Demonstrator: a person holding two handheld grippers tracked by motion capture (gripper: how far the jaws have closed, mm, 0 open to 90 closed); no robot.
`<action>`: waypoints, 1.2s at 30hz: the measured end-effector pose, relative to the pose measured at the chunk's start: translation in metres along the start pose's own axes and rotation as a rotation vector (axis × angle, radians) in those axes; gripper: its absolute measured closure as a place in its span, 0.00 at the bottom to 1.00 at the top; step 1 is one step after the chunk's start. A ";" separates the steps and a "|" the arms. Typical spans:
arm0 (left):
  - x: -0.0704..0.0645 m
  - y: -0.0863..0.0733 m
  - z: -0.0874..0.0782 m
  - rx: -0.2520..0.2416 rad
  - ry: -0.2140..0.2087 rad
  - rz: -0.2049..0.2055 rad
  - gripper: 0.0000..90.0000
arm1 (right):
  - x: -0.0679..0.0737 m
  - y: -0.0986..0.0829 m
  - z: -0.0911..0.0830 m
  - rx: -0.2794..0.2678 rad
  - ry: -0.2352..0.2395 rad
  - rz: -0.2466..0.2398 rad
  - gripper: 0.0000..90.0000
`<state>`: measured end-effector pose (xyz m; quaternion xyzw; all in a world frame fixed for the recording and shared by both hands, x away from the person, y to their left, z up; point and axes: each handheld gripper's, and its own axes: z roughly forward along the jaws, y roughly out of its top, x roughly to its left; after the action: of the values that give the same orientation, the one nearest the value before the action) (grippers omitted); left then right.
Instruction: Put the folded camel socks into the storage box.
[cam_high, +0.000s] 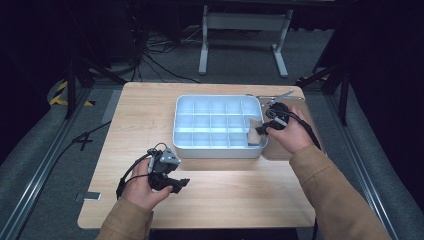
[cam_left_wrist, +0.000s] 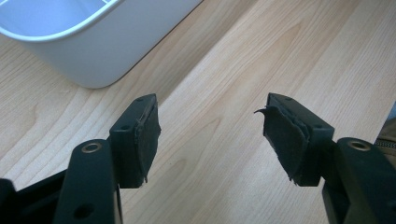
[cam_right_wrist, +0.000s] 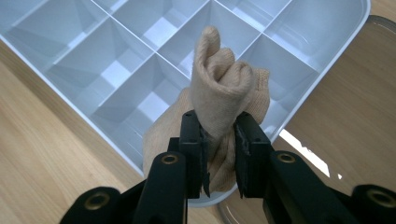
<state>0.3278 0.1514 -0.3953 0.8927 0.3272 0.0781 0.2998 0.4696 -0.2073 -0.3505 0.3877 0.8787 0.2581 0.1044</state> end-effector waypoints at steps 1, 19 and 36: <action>0.000 0.000 0.000 -0.001 0.000 -0.001 0.41 | 0.000 0.000 0.002 0.005 -0.009 -0.007 0.84; 0.000 -0.001 0.000 0.001 -0.004 -0.005 0.41 | 0.010 0.001 0.033 0.142 -0.076 -0.093 0.83; 0.000 0.001 0.003 0.012 -0.009 0.000 0.41 | 0.012 -0.005 0.062 0.260 -0.060 -0.053 0.83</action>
<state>0.3293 0.1490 -0.3972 0.8949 0.3263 0.0722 0.2959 0.4824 -0.1781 -0.4057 0.3820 0.9113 0.1275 0.0862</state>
